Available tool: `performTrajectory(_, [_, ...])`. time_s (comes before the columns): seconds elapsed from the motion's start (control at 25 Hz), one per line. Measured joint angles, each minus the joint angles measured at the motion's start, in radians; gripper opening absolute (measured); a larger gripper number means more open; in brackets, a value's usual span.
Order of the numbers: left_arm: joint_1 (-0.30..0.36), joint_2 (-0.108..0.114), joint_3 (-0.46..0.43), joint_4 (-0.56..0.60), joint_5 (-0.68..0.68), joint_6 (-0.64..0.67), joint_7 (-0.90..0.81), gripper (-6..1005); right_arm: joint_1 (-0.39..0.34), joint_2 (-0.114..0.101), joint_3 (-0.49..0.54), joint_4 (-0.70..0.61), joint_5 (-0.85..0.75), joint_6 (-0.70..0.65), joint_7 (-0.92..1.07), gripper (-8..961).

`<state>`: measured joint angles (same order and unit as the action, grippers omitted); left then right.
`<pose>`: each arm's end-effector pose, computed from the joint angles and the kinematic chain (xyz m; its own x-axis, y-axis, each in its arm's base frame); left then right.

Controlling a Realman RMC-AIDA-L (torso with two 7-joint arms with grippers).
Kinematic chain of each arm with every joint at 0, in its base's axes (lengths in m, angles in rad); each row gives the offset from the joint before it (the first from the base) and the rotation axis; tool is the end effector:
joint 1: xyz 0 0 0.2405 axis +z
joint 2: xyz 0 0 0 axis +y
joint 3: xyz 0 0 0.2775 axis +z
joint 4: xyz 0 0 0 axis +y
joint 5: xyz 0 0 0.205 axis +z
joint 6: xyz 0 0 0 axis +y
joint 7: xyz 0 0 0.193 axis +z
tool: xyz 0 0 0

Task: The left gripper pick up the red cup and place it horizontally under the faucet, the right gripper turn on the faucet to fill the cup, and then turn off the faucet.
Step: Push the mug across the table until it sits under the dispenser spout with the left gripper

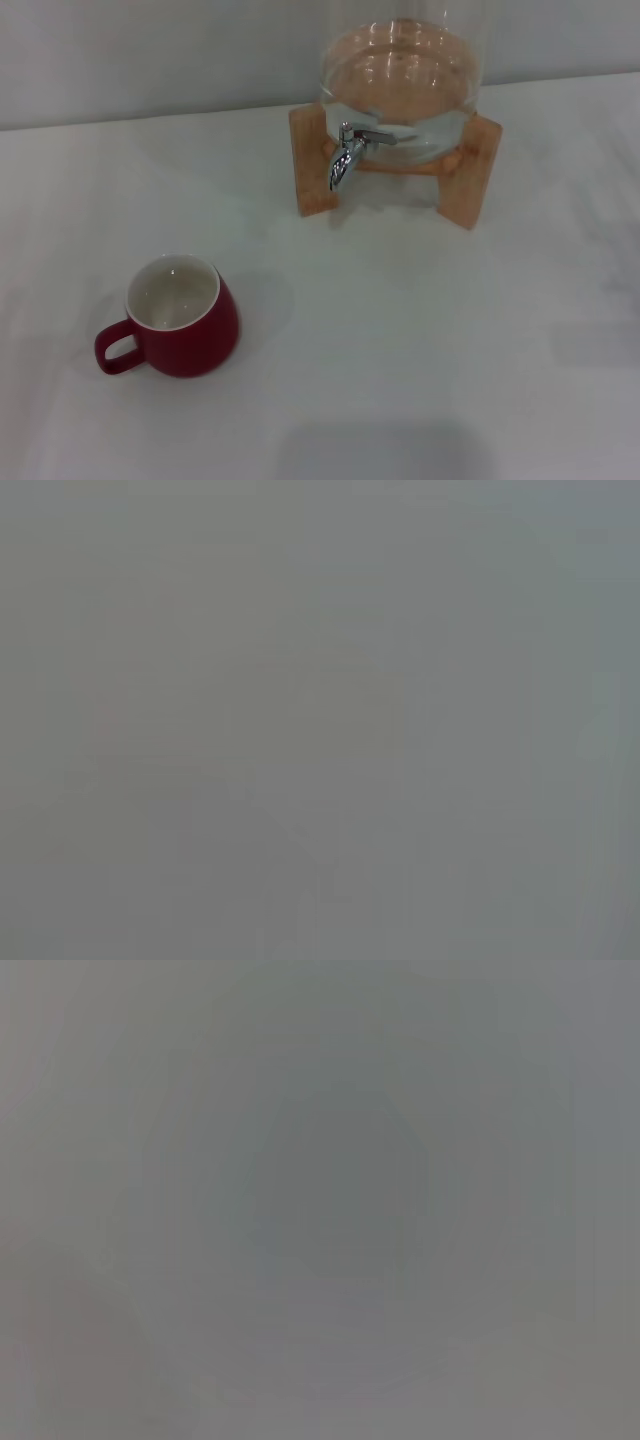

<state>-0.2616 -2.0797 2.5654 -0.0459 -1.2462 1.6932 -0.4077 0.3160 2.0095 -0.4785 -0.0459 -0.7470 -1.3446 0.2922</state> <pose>-0.3683 0.2859 0.0634 0.5852 -0.3474 0.7327 0.7788 -0.0108 -0.6271 0.4199 0.3289 0.0866 0.7191 0.1460 -0.6794 -0.6947 0.1719 -0.6984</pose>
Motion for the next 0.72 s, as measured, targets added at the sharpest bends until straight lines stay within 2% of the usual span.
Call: performTrajectory(0.72, [0.049,-0.008,0.000,0.002,0.190,-0.017,0.006,865,0.001,-0.001,0.000,-0.003,-0.002,0.040,-0.002,876])
